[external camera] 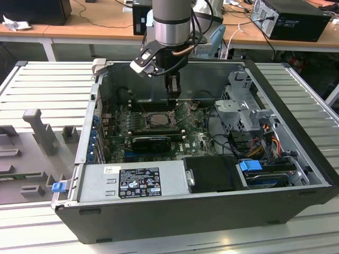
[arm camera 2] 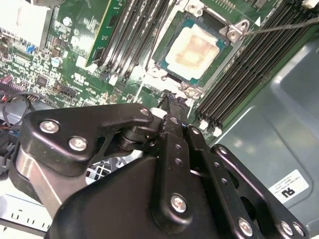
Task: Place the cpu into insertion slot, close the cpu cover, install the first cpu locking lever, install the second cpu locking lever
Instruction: 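Close the cpu cover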
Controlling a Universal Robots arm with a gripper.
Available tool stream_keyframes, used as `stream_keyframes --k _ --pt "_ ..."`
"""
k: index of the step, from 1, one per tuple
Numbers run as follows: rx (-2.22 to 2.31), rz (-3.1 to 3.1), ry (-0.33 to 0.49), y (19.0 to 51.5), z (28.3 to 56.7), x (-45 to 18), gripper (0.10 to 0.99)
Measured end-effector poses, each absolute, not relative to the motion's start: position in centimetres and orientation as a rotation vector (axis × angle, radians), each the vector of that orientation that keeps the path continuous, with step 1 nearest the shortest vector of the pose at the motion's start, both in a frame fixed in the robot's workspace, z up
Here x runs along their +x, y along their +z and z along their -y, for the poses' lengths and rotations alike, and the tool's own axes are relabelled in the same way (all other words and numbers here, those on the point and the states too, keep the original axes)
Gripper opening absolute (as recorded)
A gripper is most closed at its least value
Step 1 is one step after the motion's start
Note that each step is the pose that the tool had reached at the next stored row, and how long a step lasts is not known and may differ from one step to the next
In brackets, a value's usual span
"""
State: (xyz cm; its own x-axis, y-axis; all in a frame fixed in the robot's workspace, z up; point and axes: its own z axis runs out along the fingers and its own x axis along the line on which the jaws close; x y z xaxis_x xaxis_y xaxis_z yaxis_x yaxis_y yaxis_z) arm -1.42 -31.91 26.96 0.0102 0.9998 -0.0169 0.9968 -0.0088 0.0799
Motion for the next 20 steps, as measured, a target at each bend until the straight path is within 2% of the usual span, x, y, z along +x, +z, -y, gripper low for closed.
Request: stream_keyframes --k 20 --pt "2.187 -2.172 0.053 25.9 31.8 4.7 0.106"
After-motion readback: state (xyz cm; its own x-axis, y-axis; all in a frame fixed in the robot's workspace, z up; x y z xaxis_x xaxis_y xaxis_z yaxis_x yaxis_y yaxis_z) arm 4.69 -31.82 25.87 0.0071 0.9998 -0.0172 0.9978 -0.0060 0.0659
